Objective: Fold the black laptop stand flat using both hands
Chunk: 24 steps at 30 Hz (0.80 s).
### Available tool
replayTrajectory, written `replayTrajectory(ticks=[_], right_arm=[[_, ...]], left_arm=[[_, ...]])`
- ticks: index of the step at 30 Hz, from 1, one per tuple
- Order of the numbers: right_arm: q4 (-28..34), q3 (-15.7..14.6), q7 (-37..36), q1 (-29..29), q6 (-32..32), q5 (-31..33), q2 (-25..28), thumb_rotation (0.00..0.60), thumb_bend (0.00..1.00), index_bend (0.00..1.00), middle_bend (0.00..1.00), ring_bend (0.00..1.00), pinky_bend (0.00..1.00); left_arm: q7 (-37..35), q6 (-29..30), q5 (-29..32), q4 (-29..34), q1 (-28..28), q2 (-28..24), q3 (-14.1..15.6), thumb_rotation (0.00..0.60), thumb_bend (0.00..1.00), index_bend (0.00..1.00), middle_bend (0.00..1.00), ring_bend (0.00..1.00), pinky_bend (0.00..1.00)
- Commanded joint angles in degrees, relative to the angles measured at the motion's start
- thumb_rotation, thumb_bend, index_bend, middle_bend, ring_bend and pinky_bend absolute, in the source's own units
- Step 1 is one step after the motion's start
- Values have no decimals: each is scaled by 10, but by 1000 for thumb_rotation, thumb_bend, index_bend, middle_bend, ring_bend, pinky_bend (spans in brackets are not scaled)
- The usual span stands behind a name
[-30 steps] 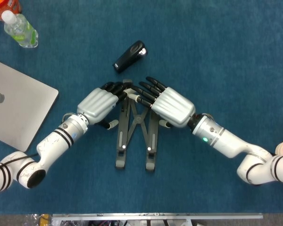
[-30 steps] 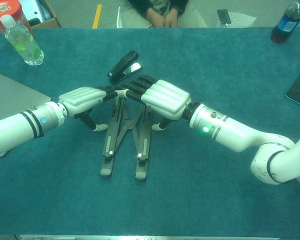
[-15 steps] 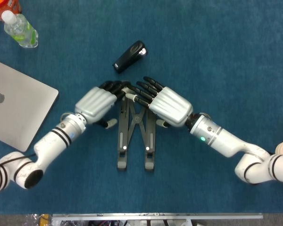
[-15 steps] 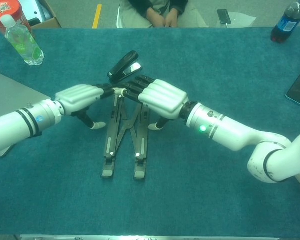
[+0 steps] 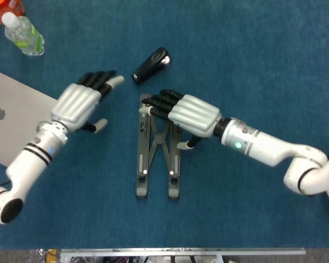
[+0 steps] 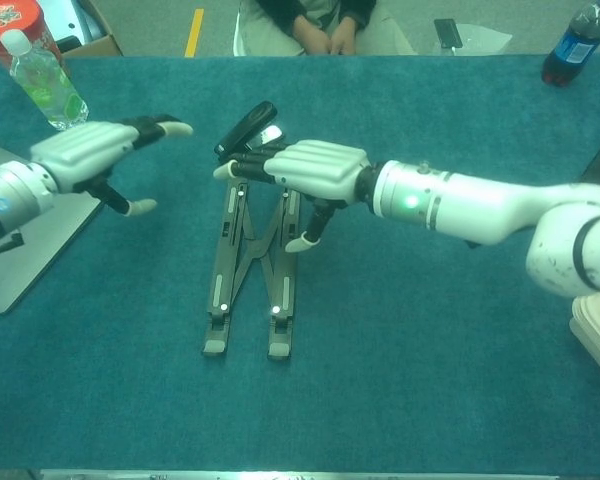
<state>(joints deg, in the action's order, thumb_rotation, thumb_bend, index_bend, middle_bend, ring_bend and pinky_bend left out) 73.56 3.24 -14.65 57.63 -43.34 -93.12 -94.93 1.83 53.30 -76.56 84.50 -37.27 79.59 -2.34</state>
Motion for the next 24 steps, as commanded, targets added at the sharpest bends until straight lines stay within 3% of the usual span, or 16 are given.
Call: replayTrajectory(ticks=[1, 12, 17, 23, 24], right_arm=[[7, -5, -16, 25, 25, -12, 15, 600, 141, 0, 0, 0, 53], [-19, -11, 7, 89, 56, -51, 13, 600, 70, 0, 0, 0, 53], [-31, -28, 23, 110, 70, -67, 3, 600, 3, 0, 0, 0, 54], [-48, -46, 32, 128, 77, -80, -10, 600, 0, 0, 0, 0, 54], [-53, -48, 37, 132, 78, -85, -13, 600, 0, 0, 0, 0, 53]], left_arm=[[7, 12, 7, 12, 8, -17, -6, 600, 293, 0, 0, 0, 58], [22, 51, 21, 47, 38, -66, -12, 600, 293, 0, 0, 0, 50], [16, 60, 24, 57, 49, -80, -14, 600, 293, 0, 0, 0, 50], [6, 63, 27, 58, 57, -89, -15, 600, 293, 0, 0, 0, 50], [5, 60, 28, 59, 73, -79, 6, 600, 293, 0, 0, 0, 50]])
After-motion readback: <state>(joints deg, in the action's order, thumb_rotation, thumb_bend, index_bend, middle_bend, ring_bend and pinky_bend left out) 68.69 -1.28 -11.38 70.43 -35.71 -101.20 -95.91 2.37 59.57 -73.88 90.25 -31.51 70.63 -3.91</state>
